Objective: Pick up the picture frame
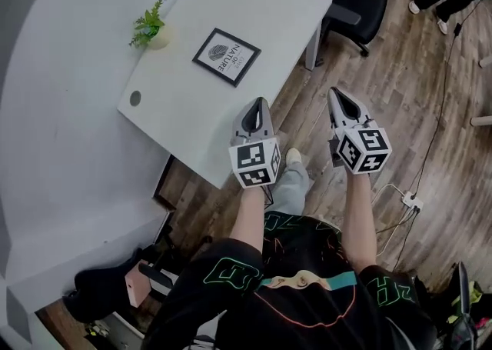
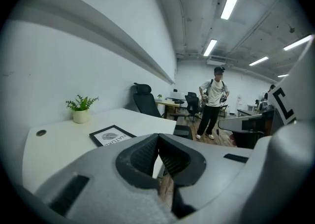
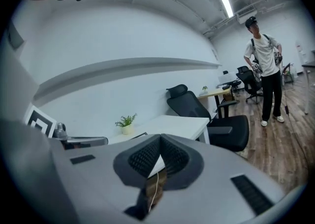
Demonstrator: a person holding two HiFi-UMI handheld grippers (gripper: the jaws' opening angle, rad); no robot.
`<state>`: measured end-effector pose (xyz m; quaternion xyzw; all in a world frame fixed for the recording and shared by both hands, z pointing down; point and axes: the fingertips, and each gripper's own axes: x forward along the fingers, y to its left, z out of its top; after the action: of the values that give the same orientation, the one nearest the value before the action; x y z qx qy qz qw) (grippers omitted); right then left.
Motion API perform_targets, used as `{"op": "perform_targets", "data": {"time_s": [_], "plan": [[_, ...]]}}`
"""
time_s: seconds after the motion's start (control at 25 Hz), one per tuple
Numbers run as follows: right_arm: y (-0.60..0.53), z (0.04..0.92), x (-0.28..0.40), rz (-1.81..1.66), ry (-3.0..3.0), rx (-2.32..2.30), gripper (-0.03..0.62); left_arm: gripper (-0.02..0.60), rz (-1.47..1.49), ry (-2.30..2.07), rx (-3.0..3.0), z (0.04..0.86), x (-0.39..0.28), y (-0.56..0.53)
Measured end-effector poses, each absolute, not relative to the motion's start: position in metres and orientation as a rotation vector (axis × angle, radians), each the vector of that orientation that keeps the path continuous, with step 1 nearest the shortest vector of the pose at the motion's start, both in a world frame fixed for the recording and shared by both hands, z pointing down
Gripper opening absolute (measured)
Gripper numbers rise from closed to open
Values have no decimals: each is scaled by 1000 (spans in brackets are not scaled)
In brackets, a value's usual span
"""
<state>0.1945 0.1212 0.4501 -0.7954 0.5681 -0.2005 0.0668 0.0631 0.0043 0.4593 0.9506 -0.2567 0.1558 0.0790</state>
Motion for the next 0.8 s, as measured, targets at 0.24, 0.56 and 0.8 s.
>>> {"op": "perform_targets", "data": {"time_s": [0.24,0.56,0.8], "plan": [[46,461,191,-657,1839,-2319,5,5,477,-912,2753,471,48,-60],[-21,454,188,-659,1982,-2301,5,5,413,-986,2663,476,44,-116],[-53,433,190,-619,2062,-2306,5,5,341,-1030,2627,462,43,-145]]}}
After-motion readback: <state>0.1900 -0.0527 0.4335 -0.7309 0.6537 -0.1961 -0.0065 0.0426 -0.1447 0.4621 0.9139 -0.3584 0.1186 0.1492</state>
